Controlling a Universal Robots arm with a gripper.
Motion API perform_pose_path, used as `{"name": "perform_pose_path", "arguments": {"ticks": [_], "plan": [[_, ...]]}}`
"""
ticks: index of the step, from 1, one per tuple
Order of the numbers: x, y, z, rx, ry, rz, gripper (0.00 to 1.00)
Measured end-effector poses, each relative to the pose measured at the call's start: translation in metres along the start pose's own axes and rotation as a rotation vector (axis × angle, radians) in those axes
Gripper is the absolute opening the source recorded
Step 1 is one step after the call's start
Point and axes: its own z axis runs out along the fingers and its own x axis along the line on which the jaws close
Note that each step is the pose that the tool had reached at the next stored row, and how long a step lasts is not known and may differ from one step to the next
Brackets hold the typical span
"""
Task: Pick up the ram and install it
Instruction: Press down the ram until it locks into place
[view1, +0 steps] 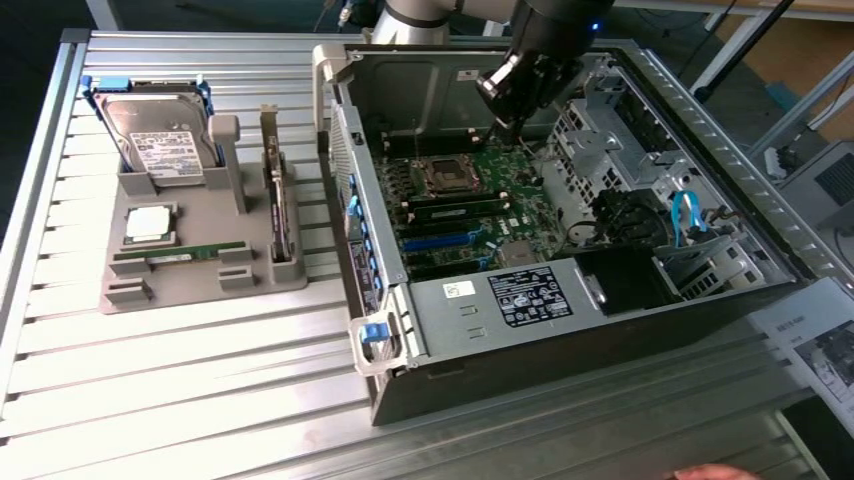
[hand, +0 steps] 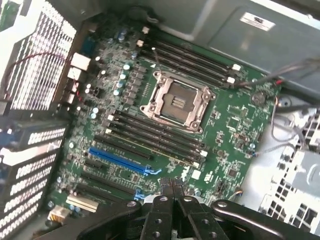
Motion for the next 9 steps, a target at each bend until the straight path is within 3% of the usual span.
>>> {"name": "perform_pose_path", "arguments": {"ticks": [9], "plan": [[0.0000,0.0000,0.0002,0.0042,0.0017,0.140,0.10]]}}
